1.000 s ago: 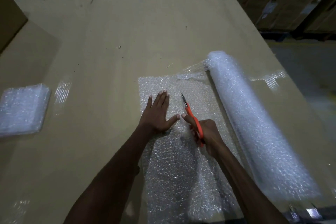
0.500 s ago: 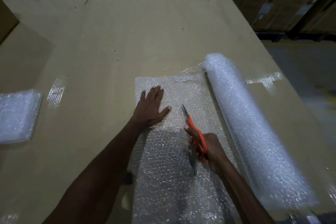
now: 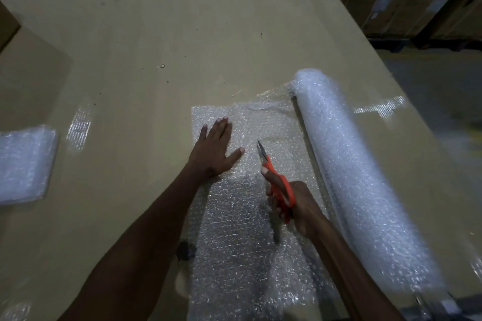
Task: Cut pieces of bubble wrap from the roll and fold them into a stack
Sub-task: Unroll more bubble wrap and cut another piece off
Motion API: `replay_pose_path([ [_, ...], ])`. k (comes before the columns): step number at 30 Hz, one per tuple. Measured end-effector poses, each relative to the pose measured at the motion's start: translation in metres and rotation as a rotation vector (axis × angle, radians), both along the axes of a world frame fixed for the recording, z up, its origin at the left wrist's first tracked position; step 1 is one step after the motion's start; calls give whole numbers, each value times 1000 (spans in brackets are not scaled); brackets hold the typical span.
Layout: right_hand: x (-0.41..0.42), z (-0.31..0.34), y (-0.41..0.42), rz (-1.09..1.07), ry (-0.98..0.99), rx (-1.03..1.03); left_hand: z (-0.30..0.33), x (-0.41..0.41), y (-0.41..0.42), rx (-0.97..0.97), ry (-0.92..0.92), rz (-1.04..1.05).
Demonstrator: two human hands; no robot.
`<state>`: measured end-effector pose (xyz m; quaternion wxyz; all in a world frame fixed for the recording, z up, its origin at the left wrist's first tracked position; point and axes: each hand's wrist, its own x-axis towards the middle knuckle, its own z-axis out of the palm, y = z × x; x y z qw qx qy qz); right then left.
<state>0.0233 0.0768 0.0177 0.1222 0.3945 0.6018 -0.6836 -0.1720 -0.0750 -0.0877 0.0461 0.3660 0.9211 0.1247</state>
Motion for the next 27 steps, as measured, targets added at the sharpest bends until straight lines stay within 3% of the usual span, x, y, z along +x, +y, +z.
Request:
replay_pose_path([
  [14,36,-1,7,-51,14,13,3,-5,-11,-28,28,-27],
  [27,8,0,-16,3,38,-9,4,-2,-11,-22,8,16],
])
